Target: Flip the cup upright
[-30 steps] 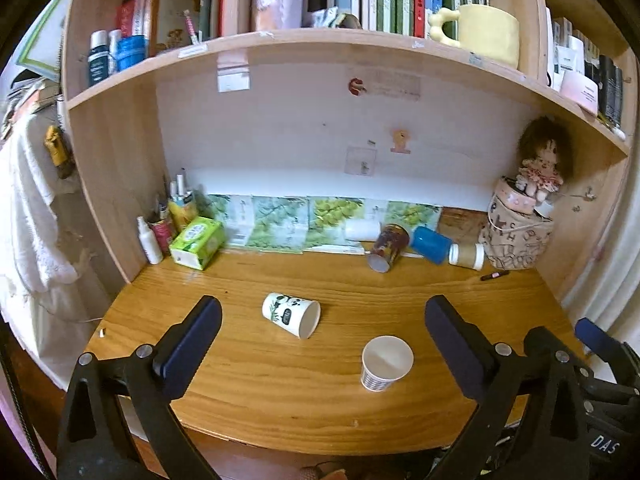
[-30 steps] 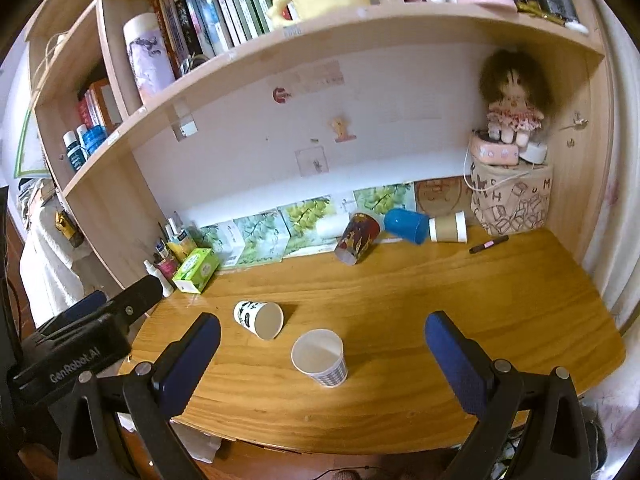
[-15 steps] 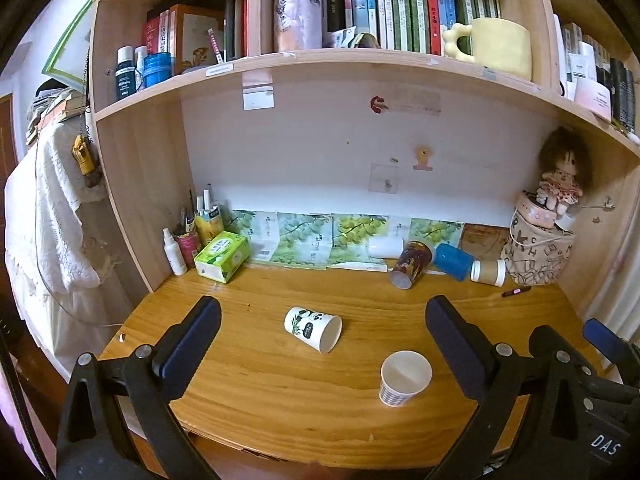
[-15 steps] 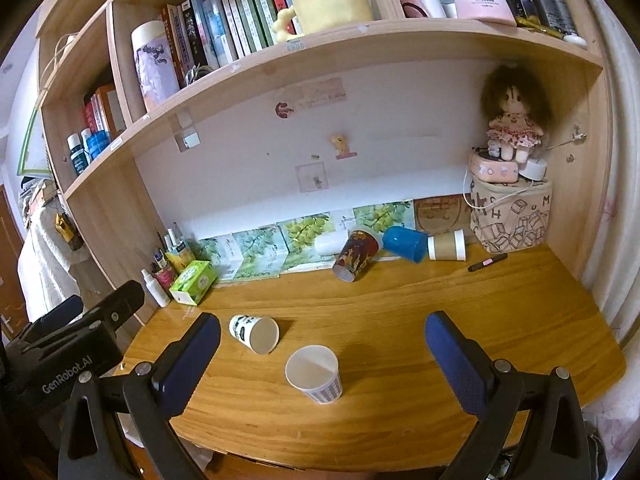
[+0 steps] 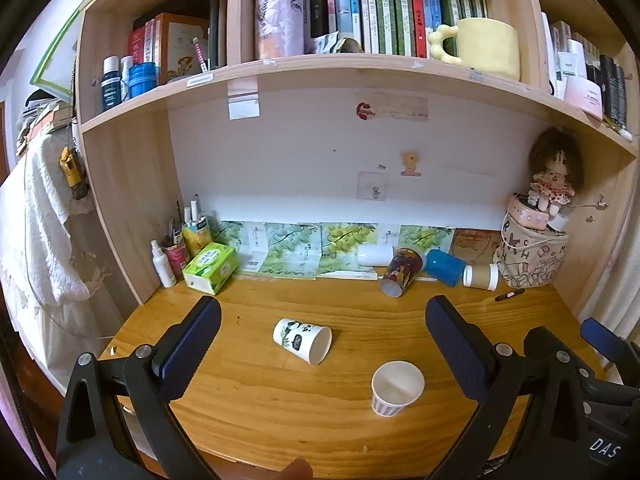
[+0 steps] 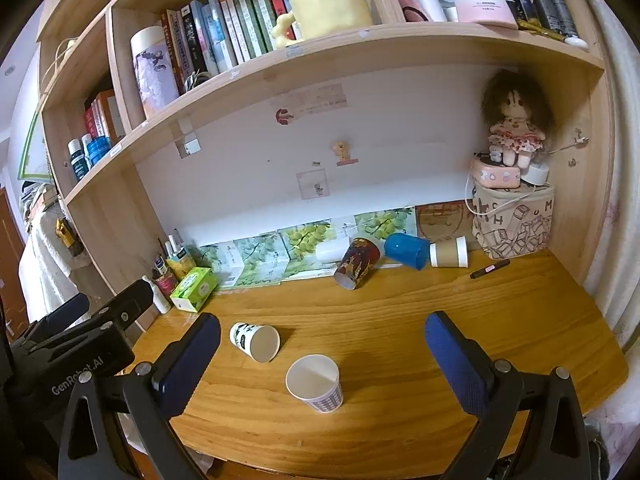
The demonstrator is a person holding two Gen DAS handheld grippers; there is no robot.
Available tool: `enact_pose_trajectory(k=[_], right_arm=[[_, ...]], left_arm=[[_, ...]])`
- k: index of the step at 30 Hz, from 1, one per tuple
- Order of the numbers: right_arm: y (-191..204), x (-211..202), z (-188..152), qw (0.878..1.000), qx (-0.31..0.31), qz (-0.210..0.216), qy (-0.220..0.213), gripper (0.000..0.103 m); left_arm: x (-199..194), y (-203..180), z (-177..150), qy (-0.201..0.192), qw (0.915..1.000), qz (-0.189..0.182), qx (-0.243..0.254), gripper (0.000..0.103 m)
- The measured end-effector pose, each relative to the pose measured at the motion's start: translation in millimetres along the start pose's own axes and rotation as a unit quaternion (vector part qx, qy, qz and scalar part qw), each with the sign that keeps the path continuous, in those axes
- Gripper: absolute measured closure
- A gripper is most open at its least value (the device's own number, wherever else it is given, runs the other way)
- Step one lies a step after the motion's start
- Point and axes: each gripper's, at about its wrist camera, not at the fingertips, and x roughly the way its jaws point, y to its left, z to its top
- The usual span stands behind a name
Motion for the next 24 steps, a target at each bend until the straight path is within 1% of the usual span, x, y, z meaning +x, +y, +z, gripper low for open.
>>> enact_pose_trajectory(k=[6,11,24], right_arm=[[0,1,1,1.000,-0.001,-0.002,-0.002,0.001],[3,-3,3,1.000,-0.010,0.001,-0.018,0.001],[4,1,8,1.000,-0.012,0.003,-0.019,0.001]], left_arm=[[3,-3,3,-0.006,0.9999,-0.011,0.006,0.001],[6,-3,6,-0.010,0.9998,-0.014,0.006,0.001],[14,-5,10,-0.004,0.9998,-0.015,0.010,0.001]])
